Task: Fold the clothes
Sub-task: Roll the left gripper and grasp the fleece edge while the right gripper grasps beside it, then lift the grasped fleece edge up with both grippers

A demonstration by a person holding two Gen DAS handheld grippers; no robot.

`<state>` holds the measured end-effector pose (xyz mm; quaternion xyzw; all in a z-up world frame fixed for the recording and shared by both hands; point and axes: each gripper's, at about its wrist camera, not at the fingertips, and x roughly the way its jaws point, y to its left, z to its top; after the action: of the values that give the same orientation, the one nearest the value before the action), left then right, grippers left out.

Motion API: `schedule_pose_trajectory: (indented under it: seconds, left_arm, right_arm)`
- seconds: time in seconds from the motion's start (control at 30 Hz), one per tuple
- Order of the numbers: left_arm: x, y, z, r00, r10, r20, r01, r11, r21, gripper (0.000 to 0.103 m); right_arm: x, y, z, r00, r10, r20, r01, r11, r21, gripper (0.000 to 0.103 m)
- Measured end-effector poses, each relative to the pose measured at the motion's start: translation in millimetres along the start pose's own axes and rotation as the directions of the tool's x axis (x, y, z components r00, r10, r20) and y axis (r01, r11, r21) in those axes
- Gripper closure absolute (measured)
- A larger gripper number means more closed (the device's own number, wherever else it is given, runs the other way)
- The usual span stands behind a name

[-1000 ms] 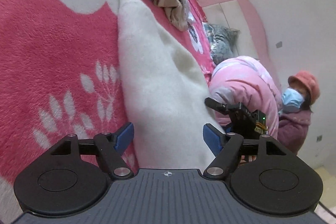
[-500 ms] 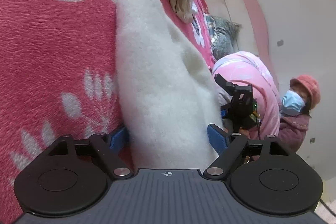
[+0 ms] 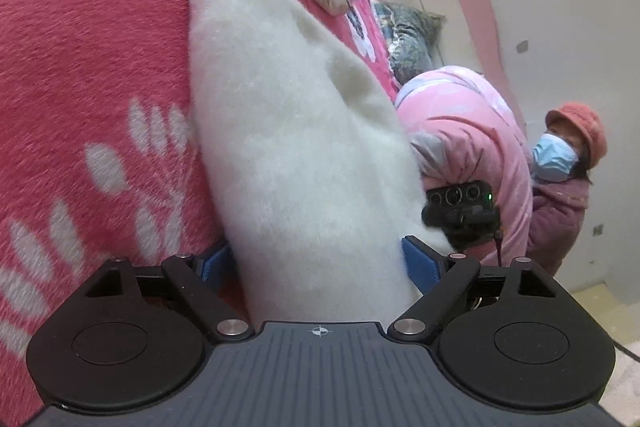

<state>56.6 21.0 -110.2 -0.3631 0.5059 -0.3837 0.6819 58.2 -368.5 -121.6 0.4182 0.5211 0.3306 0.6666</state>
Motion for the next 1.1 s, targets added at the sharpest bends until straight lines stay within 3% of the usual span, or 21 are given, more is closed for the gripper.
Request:
schedule_pose_trajectory:
  seconds: [0.1,0.27,0.37,0.63,1.1]
  left_arm:
    - [1,-2,-1,1.0,0.023,0.007,-0.023,1.0,0.004,0.017]
    - [-8,-9,-7,0.999,0.042,0.031,-0.043,0.999,0.011,0.02]
    - [-12,-16,-9,0.998,0.052,0.037,-0.054,0.998,0.033,0.021]
    - [-37,-37,-15,0.994,0.076,0.076,-0.081,0.994,0.076,0.021]
    - [-70,-44,-32,0.977,0.161,0.141,-0.171,0.983,0.063,0.021]
  right_arm:
    - [8,1,7,1.0,0.013,0.017,-0.013,1.0,0.013,0.006]
    - [7,24,-7,0.993,-0.11,0.05,0.11,0.994,-0.014,0.042]
    - [8,45,-15,0.984,-0.161,0.077,0.165,0.985,-0.051,0.048]
    - [23,98,-42,0.96,-0.252,0.121,0.266,0.957,-0.116,0.049]
    - [52,117,-93,0.949,-0.231,0.212,0.261,0.957,-0.127,0.05]
